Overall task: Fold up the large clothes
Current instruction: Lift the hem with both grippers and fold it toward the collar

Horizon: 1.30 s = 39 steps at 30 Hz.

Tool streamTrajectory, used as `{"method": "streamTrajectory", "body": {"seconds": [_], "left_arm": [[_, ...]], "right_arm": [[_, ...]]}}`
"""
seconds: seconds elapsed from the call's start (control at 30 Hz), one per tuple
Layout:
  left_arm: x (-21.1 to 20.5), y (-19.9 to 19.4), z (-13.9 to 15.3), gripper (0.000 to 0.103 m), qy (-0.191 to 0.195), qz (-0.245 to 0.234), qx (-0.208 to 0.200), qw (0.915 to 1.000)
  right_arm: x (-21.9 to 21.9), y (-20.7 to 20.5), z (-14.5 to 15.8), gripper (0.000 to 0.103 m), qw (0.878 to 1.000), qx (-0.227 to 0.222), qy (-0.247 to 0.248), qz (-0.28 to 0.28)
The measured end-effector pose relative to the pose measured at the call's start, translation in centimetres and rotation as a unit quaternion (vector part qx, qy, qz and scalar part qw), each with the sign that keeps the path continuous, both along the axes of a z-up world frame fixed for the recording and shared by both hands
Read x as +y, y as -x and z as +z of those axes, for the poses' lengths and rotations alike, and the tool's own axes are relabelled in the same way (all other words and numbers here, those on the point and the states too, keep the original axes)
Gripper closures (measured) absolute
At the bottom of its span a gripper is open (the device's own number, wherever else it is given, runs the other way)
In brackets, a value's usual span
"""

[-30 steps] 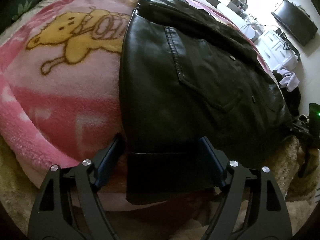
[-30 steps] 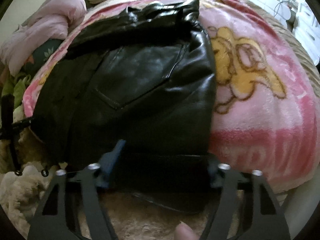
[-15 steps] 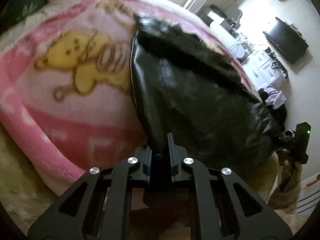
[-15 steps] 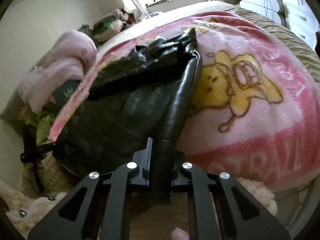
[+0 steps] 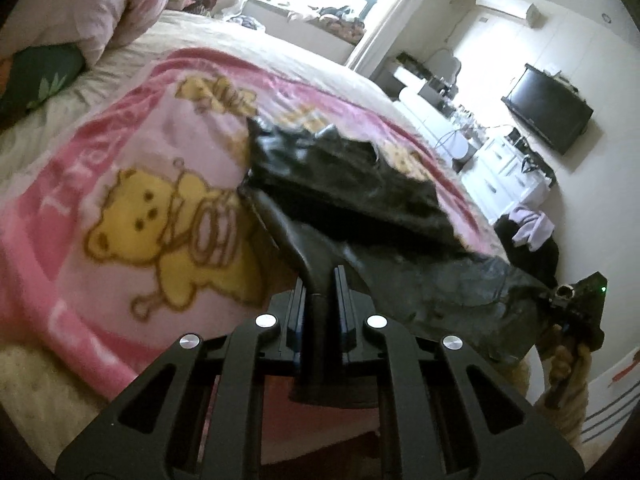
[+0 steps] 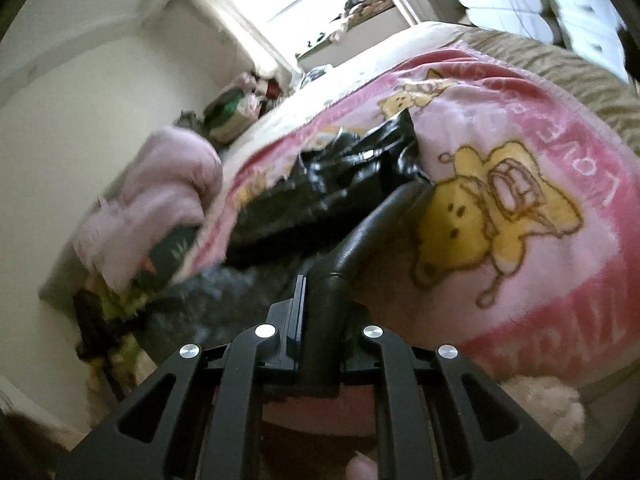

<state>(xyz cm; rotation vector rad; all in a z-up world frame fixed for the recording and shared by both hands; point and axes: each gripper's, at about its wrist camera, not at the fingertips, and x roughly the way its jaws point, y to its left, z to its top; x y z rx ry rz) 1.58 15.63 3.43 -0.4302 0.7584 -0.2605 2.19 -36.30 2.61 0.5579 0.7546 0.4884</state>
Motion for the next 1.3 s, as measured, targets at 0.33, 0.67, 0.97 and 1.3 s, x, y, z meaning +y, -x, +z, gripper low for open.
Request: {"method": "streamTrajectory", "body": {"seconds": [0.33, 0.67, 0.97, 1.3], "left_arm": [[0.0, -4.1, 2.9, 0.095, -0.003, 0.009, -0.041, 0.9991], [-0.7, -8.8, 4.8, 0.091, -0.048, 0.044, -0.065, 0.9957], [-1.1, -11.7, 5.2, 0.09, -0.065, 0.055, -0.068, 0.994], [0.3, -14.7, 5.1, 0.091, -0.085, 0.086, -0.08, 0.9894]], "right_arm": [[-1.0, -4.8, 2.2, 0.092, 0.996, -0.021, -0.066, -0.049], [-0.6, -9.9, 3.2, 0.092, 0.993, -0.015, -0.094, -0.074], [0.4, -13.7, 2.8, 0.092, 0.993, -0.004, -0.057, -0.104], [1.8, -18.2, 1.9, 0.092, 0.991, 0.016, -0.034, -0.125]]}}
